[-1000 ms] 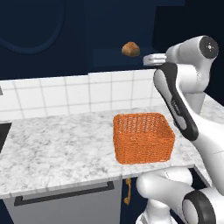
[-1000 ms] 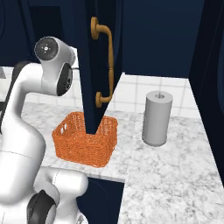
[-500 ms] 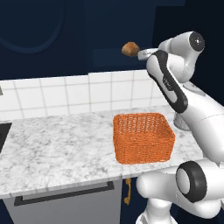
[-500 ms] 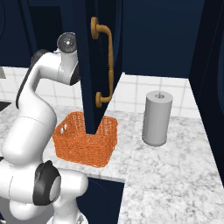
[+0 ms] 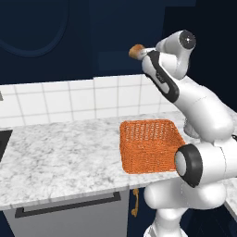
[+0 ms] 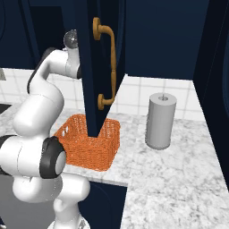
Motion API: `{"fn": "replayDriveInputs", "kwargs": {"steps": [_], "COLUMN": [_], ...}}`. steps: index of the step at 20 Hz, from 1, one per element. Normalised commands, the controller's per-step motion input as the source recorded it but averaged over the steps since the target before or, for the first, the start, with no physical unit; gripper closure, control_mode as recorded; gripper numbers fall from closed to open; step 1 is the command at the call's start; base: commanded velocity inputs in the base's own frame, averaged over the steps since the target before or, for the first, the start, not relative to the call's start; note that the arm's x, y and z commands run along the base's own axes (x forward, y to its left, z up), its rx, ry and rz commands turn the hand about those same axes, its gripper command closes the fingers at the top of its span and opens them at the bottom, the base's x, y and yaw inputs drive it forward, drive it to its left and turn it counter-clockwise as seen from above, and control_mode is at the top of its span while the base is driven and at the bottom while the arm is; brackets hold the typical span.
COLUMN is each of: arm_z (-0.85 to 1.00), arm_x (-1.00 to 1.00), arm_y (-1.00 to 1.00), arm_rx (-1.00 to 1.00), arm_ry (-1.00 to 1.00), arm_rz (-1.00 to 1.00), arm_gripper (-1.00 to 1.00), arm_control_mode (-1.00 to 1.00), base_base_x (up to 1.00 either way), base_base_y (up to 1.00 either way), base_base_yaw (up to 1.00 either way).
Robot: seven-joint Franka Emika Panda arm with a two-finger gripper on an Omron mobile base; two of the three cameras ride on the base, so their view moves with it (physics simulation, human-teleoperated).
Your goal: Open the cabinet, pick up the bread from the cabinet and place it in the basket. Then move the basket to the dining counter.
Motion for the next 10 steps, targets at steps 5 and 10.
{"fn": "replayDriveInputs", "kwargs": {"steps": [5, 10], "arm_z": [0.0, 0.0], "arm_x": [0.52, 0.41], "arm_y": [0.0, 0.01], "arm_rx": [0.0, 0.01], "arm_ry": [0.1, 0.02], "arm_rz": [0.0, 0.05], "arm_gripper": [-1.0, -1.0], "arm_control_mode": [-1.0, -1.0], "base_base_x": [0.0, 0.0], "base_base_y": [0.0, 0.0], "base_base_yaw": [0.0, 0.0]}}
